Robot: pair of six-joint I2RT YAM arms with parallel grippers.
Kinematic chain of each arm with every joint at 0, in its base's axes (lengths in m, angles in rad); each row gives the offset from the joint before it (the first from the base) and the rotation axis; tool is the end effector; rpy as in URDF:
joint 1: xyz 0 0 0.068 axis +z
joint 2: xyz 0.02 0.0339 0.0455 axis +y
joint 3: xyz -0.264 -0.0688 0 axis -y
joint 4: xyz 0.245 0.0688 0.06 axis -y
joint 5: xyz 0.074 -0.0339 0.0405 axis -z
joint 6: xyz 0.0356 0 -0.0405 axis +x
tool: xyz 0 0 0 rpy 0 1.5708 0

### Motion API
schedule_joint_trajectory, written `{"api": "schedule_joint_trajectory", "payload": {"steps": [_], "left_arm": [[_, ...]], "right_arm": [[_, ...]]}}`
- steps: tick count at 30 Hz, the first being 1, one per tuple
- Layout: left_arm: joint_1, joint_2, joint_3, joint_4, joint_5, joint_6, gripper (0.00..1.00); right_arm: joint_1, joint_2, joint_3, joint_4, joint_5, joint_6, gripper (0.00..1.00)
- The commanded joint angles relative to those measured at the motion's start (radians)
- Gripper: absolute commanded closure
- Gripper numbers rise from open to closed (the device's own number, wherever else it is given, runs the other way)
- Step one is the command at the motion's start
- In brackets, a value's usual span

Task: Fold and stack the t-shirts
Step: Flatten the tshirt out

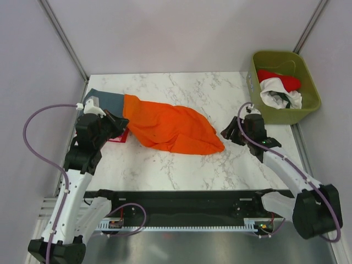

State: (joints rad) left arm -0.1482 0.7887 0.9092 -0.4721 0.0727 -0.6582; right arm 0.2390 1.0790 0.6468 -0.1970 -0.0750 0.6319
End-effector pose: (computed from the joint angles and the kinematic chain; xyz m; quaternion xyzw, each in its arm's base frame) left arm 0.1705 -0.0281 0.3521 -0.1865 0.7981 -0.2519 0.5146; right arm 0.2243 0.0574 0.2336 0.1572 0.8768 0.2215 0.3969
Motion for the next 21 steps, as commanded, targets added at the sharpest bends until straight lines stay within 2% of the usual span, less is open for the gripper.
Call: {"api": "schedule_joint_trajectory", "payload": {"steps": [1,3,8,13,17,21], "left_arm": [[-0.002,-0.074,-0.105,0.023,0.055,-0.011,0.98],[-0.001,-0.091,-0.125,0.004,0.038,0.002,0.98],[-0.002,-0.108,-0.142,-0.046,0.015,0.046,0.98],[-0.002,-0.114,-0.121,-0.072,-0.013,0.063,0.98],[-0.002,-0.097,-0.101,-0.083,0.009,0.08,0.98],[-0.002,-0.088,-0.09,-0.089,0.018,0.091,0.98]], "right_arm": [[0.089,0.099,0.103,0.042,-0.025,-0.075,0.42],[0.178,0.177,0.169,0.036,0.026,-0.096,0.46],[0.301,0.289,0.238,0.062,0.055,-0.133,0.51],[0.325,0.435,0.29,0.061,0.064,-0.146,0.51],[0.35,0.504,0.312,0.065,0.057,-0.181,0.46],[0.396,0.568,0.375,0.082,0.023,-0.218,0.46]]}}
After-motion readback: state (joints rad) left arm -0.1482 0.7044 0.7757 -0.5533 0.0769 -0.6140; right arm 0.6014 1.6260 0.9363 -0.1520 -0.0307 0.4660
